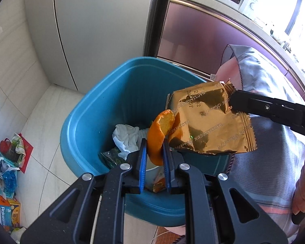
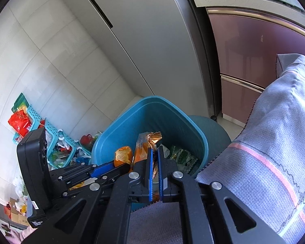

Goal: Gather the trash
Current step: 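Lower both tools into the teal bin and open them to drop the items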

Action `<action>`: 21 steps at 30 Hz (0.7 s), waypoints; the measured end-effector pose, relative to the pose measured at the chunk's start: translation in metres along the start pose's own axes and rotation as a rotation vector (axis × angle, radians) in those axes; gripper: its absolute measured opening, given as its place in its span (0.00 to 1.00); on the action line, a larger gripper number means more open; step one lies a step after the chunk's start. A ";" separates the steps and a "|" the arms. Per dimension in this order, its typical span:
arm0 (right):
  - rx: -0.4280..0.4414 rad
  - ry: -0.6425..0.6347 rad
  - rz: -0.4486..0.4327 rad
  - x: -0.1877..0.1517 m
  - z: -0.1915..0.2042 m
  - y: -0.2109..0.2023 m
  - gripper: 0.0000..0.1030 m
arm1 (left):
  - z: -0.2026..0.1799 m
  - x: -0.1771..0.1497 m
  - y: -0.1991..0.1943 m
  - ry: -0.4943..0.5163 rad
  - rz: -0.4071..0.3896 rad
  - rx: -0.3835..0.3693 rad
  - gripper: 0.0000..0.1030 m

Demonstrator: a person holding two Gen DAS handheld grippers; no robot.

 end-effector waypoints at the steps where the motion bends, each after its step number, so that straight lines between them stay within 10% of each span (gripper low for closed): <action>1: -0.002 -0.003 0.004 0.000 0.001 0.001 0.04 | 0.001 0.000 0.001 -0.002 0.004 -0.001 0.15; 17: -0.003 0.003 -0.005 -0.003 0.002 -0.004 0.12 | 0.005 -0.006 0.008 -0.022 0.001 -0.016 0.39; 21: -0.009 -0.016 -0.063 -0.008 0.002 -0.027 0.27 | 0.003 -0.005 -0.009 -0.009 -0.055 -0.021 0.47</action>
Point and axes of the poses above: each gripper's, at about its wrist camera, not at the fingertips, and y roughly the way its jaws point, z to its left, x to its top, the point moved 3 cm from there along y, roughly the way its jaws point, and after that the axes turned 9 degrees about -y, right-handed, at the moved point
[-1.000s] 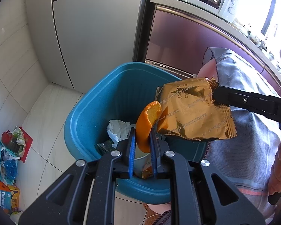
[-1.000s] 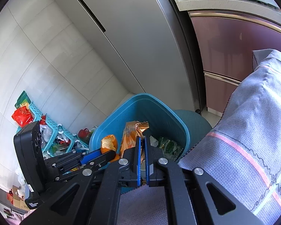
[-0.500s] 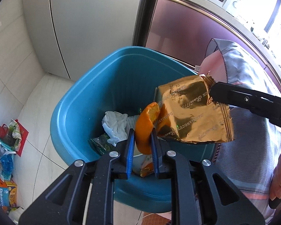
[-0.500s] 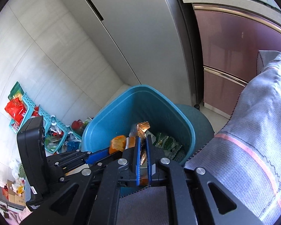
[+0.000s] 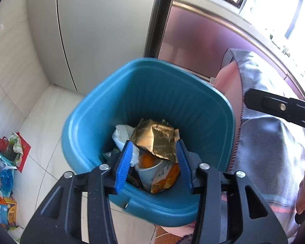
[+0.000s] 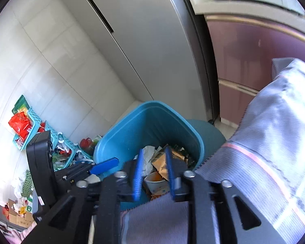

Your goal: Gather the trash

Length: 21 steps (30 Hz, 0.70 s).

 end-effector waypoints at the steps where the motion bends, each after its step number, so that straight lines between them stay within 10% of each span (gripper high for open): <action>1: -0.008 -0.009 -0.022 -0.002 0.001 -0.009 0.31 | -0.002 0.000 -0.007 0.007 -0.024 -0.004 0.52; 10: -0.157 -0.068 -0.217 -0.040 -0.004 -0.106 0.69 | -0.030 -0.018 -0.082 0.102 -0.259 -0.058 0.94; 21: -0.470 -0.060 -0.374 -0.124 -0.005 -0.190 0.93 | -0.097 -0.052 -0.133 0.172 -0.421 -0.132 0.94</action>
Point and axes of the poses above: each gripper's, at about its wrist camera, not at the fingertips, and y roughly the way its jaws point, z to its left, x to its top, the point moved 3 cm from there along y, roughly the way its jaws point, and after that the axes turned 9 degrees about -y, right-handed, at the moved point
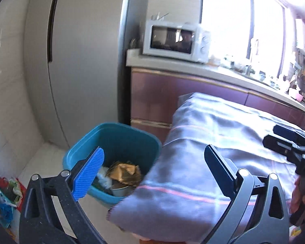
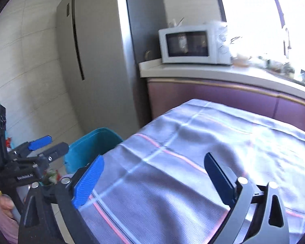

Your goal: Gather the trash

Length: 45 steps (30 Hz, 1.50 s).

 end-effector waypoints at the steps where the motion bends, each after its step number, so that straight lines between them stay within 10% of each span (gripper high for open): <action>1: -0.022 0.003 -0.011 -0.004 -0.004 -0.009 0.93 | -0.008 0.000 -0.002 0.004 -0.010 -0.011 0.94; 15: -0.263 0.057 -0.126 -0.033 -0.047 -0.072 0.93 | -0.090 -0.011 -0.026 0.055 -0.145 -0.078 0.94; 45: -0.333 0.090 -0.189 -0.049 -0.060 -0.106 0.93 | -0.112 -0.016 -0.055 0.109 -0.242 -0.062 0.94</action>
Point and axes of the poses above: each gripper's, at about its wrist camera, not at the fingertips, and y roughly the way its jaws point, z to its left, x to its top, the point moved 3 cm from there along y, roughly the way its jaws point, and after that the axes turned 9 degrees about -y, right-handed, at the moved point
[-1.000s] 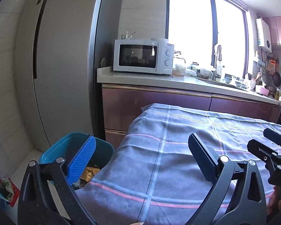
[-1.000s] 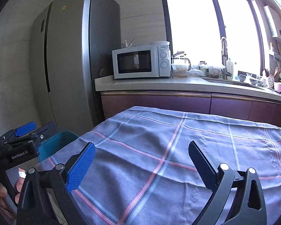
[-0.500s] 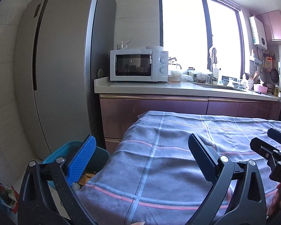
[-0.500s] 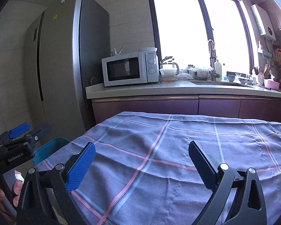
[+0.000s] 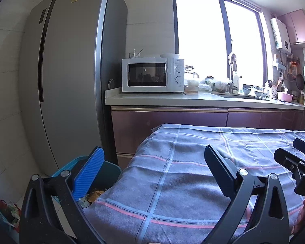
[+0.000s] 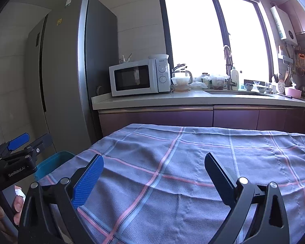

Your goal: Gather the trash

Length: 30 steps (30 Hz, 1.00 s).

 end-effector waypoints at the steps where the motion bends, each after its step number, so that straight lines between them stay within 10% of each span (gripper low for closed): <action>1: -0.001 0.000 -0.005 0.000 0.000 0.000 0.93 | 0.000 0.000 0.000 -0.001 0.001 -0.001 0.94; 30: -0.008 0.002 -0.019 0.005 -0.005 -0.004 0.93 | -0.003 -0.001 0.003 0.007 -0.013 -0.005 0.94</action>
Point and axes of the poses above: each gripper's, at about its wrist camera, not at the fingertips, and y roughly the way its jaws point, z to its left, x to its top, the point moved 3 cm from there along y, roughly the way its jaws point, and after that the axes turned 9 degrees about -y, right-handed, at the moved point
